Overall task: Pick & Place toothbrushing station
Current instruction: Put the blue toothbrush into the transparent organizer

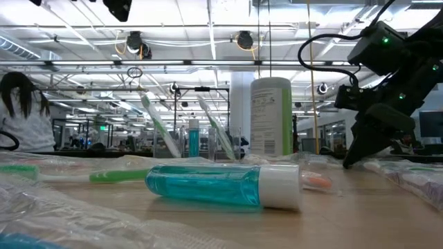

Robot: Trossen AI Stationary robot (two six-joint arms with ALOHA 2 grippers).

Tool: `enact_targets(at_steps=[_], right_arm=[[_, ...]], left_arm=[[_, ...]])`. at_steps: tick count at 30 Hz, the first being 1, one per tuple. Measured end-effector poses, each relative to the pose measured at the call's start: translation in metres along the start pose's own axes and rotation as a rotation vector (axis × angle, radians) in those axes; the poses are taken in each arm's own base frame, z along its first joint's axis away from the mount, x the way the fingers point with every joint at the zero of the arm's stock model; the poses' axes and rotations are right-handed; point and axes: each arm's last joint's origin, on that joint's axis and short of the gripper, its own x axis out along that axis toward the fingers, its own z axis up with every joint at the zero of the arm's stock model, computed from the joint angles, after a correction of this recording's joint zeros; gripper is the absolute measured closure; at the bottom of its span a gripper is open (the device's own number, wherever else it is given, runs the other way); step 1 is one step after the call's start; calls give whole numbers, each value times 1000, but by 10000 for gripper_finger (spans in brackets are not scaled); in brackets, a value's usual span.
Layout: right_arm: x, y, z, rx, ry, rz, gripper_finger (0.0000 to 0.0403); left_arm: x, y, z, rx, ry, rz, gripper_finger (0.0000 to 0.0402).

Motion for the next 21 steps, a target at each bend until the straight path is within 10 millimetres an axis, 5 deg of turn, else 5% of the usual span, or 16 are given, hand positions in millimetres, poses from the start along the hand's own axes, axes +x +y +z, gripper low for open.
enact_targets(at_steps=[21], right_arm=[[-1,4,13,-64,-151,15,402]], left_arm=[[1,2,-2,22,19,62,188]])
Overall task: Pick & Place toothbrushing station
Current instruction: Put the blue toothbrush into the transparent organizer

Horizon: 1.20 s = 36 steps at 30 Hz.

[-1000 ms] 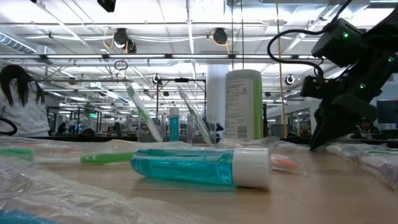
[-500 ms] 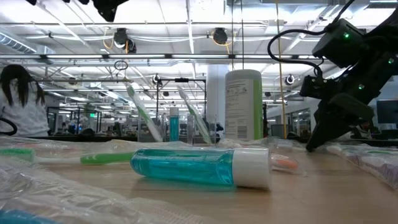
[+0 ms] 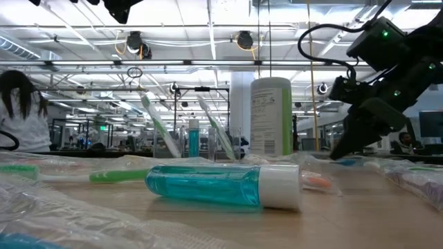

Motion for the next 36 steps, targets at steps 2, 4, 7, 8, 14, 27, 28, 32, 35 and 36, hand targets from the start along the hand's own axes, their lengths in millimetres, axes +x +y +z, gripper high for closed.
enact_targets(at_steps=[2,4,7,8,14,27,28,32,35,36], right_arm=[[-1,1,3,-2,-10,3,402],[-3,3,10,-13,-35,12,402],[-7,6,24,-36,-90,26,402],[-9,7,29,-41,-108,30,402],[-23,12,58,-41,-293,7,402],[-35,15,83,-103,-571,4,402],[-34,15,83,-95,-564,6,402],[-34,15,82,-66,-561,14,403],[-34,15,82,-69,-556,13,403],[-34,15,82,-71,-557,12,403]], left_arm=[[0,0,0,2,0,0,188],[0,0,0,3,0,0,188],[0,0,0,3,0,0,188],[0,0,0,3,0,0,188],[0,0,0,-6,3,8,188],[0,1,-6,-52,57,41,188],[0,2,-6,-63,63,75,188],[4,9,-14,-135,131,311,188],[7,14,-19,-156,167,485,188],[8,15,-21,-151,179,516,188]])
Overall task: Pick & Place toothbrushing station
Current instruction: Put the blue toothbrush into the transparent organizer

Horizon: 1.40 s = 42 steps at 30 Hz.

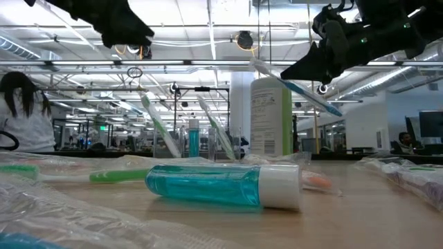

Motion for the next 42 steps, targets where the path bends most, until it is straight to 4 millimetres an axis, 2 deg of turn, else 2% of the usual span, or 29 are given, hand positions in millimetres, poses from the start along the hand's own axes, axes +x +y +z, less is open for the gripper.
enact_targets(at_steps=[9,11,16,19,21,25,27,31,34,38,42], right_arm=[[0,0,-1,-4,7,-1,403],[0,0,-1,-4,7,-2,403],[0,0,-1,-4,7,-2,403],[0,0,-1,-4,7,-2,403],[0,0,-1,-4,7,-2,403],[0,0,-1,-1,7,1,403],[0,1,-1,2,9,32,403],[0,4,2,-8,-13,131,403],[0,5,7,-1,-71,134,403],[4,7,16,32,-188,149,403],[10,12,21,61,-305,236,403]], left_arm=[[9,-3,-2,14,10,15,188],[9,-6,2,-1,-23,-74,188],[9,-20,14,90,-145,-461,188],[10,-26,14,126,-167,-579,188],[11,-26,14,134,-166,-546,188],[14,-20,12,108,-136,-266,188],[15,-18,8,94,-102,-198,188],[15,-20,8,100,-98,-258,188],[15,-21,9,103,-104,-292,188],[15,-21,9,103,-105,-292,188],[15,-21,9,102,-111,-292,188]])
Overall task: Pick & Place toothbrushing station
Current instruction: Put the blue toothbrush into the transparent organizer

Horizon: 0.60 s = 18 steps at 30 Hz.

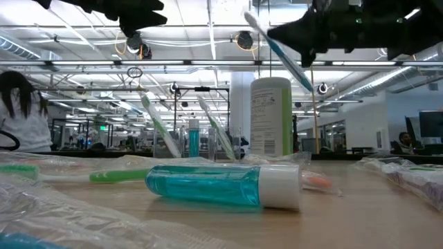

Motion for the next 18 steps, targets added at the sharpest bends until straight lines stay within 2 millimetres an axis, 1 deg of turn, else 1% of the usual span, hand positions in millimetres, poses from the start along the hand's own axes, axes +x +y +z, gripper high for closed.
enact_targets(at_steps=[5,7,11,13,15,17,18], right_arm=[[8,3,0,45,-101,93,403],[13,5,0,46,-107,133,403],[21,6,0,43,-96,137,403],[23,6,-1,42,-87,133,403],[24,6,-2,42,-81,133,403],[24,6,-2,42,-83,134,403],[24,6,-2,42,-84,133,403]], left_arm=[[0,0,2,-14,-25,-10,188],[0,-1,3,-30,-35,-33,188],[0,-2,5,-44,-47,-79,188],[-1,-3,10,-26,-92,-93,188],[-2,-2,20,24,-143,-89,188],[-8,-1,31,42,-184,-69,188],[-10,0,33,40,-189,-68,188]])
